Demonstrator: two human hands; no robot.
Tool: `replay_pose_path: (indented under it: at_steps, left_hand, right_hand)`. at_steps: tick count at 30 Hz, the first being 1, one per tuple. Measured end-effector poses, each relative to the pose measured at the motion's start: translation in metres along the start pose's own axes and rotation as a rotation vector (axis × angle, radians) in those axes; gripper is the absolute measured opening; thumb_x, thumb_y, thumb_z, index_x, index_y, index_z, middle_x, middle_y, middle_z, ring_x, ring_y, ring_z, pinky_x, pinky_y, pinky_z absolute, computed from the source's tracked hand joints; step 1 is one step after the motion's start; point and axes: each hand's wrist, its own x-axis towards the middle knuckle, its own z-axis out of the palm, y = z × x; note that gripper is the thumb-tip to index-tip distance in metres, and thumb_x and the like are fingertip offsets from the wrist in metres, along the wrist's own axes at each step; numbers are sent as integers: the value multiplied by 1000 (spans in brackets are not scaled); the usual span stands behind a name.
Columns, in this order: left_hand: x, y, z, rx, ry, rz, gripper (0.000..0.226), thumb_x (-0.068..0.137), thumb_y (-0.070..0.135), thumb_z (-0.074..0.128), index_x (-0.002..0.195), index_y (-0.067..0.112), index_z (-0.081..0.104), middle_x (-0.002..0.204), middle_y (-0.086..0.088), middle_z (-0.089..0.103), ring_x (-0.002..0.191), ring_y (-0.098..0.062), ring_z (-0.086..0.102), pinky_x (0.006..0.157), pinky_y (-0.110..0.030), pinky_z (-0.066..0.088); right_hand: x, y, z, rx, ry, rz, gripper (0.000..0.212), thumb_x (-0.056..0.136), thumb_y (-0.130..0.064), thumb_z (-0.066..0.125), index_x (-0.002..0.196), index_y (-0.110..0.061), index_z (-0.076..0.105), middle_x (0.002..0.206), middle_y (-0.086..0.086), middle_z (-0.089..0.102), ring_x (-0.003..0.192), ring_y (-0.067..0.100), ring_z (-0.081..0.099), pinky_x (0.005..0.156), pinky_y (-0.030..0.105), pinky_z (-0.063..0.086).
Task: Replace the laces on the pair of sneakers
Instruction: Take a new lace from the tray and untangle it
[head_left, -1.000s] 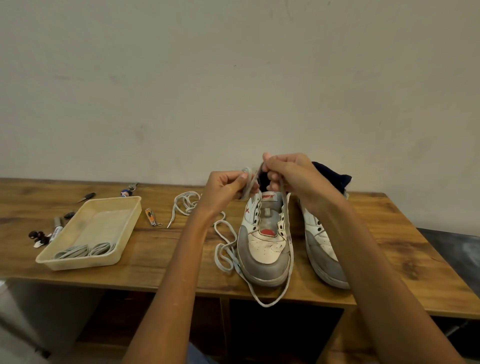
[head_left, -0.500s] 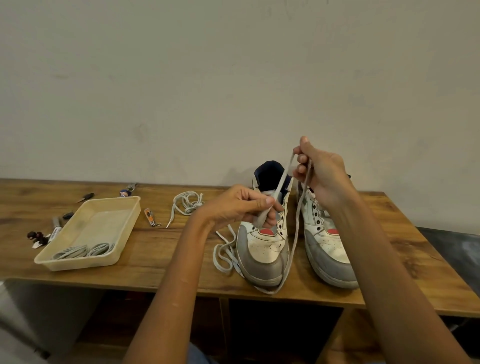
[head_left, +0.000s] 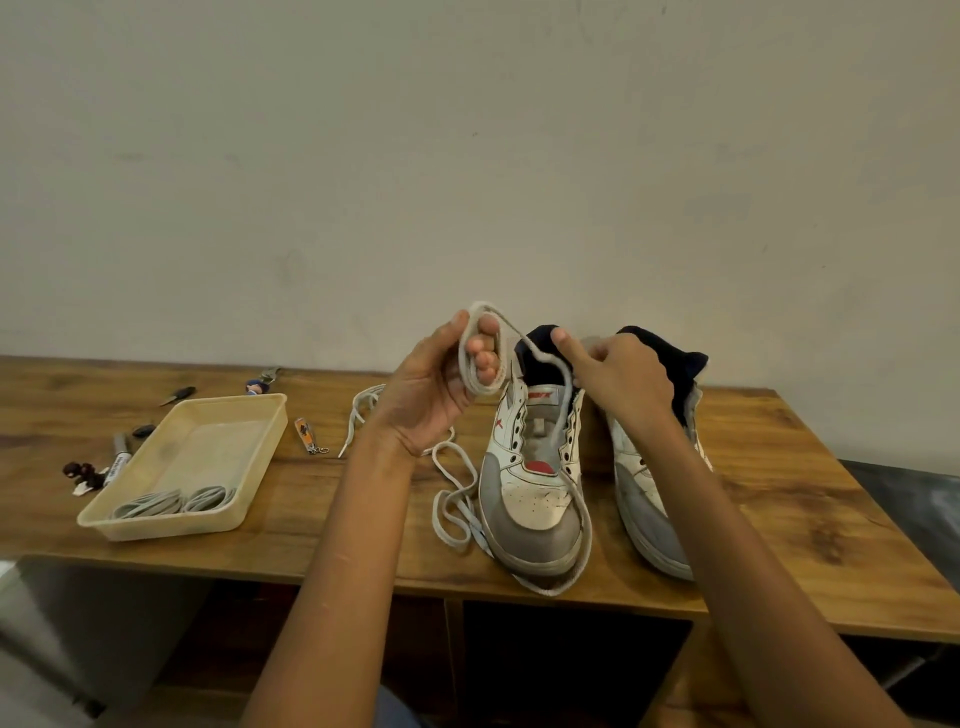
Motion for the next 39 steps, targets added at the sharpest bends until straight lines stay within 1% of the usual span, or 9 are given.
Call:
replay_pose_path:
  at_steps: [3, 6, 9, 16, 20, 24, 31, 36, 39]
  left_hand:
    - [1, 0, 0, 44, 81, 20, 18, 73, 26, 71, 77, 8, 73, 61, 4, 61, 56, -5, 62, 54, -16, 54]
    - [5, -4, 2, 136, 221, 26, 26, 82, 23, 53, 76, 8, 74, 61, 1, 61, 55, -6, 62, 54, -17, 54]
    - [7, -5, 4, 131, 284, 60, 24, 87, 20, 50, 84, 3, 67, 61, 0, 62, 54, -6, 63, 54, -17, 54]
    - [4, -4, 3, 107, 291, 48, 23, 83, 20, 53, 87, 1, 65, 62, -2, 65, 54, -7, 64, 54, -18, 55]
    - [7, -3, 0, 59, 345, 112, 28, 91, 20, 49, 86, 1, 70, 67, -3, 67, 60, -8, 66, 58, -18, 56]
    - [11, -10, -8, 201, 456, 228, 25, 96, 17, 46, 96, -1, 64, 79, -7, 72, 78, -15, 70, 72, -23, 57]
    - [12, -16, -8, 536, 464, 273, 21, 96, 15, 47, 96, 8, 67, 83, -2, 72, 83, -13, 69, 74, -23, 55]
    - [14, -21, -7, 774, 395, 275, 18, 93, 11, 51, 100, 17, 67, 87, 9, 71, 81, -5, 67, 76, -25, 56]
    - [15, -21, -8, 858, 351, 280, 17, 90, 8, 56, 103, 9, 67, 82, 0, 67, 76, -5, 62, 71, -23, 53]
  right_hand:
    - [0, 3, 1, 12, 64, -101, 42, 89, -56, 52, 89, -15, 61, 78, -7, 59, 81, 15, 59, 70, 32, 47]
    - [-3, -17, -6, 374, -224, -363, 35, 90, -16, 62, 124, -13, 55, 108, -3, 65, 96, 7, 60, 86, 21, 51]
    - [-11, -32, 1, 486, -451, -477, 50, 84, 7, 62, 130, -10, 50, 107, -4, 62, 95, 0, 60, 80, 11, 50]
    - [-22, -32, 19, 761, -524, -398, 46, 83, 11, 61, 127, 3, 48, 96, -2, 58, 85, 0, 57, 78, 11, 48]
    - [-22, -30, 23, 535, -505, -421, 10, 93, -6, 56, 93, 2, 62, 75, 5, 62, 67, 14, 59, 70, 29, 52]
    - [-23, -33, 15, 262, -587, -424, 26, 97, -15, 49, 78, -8, 63, 58, -3, 54, 51, 11, 51, 57, 22, 46]
    - [-23, -35, -10, 575, -828, -184, 28, 101, -14, 39, 87, -3, 61, 59, 0, 55, 53, 11, 54, 53, 17, 47]
    - [-16, -29, -27, 879, -855, 4, 29, 101, -11, 36, 88, -6, 61, 67, 1, 64, 66, 18, 66, 68, 26, 54]
    - [-13, -28, -29, 1052, -822, 149, 28, 100, -12, 37, 87, -8, 61, 67, 0, 67, 64, 16, 68, 69, 29, 57]
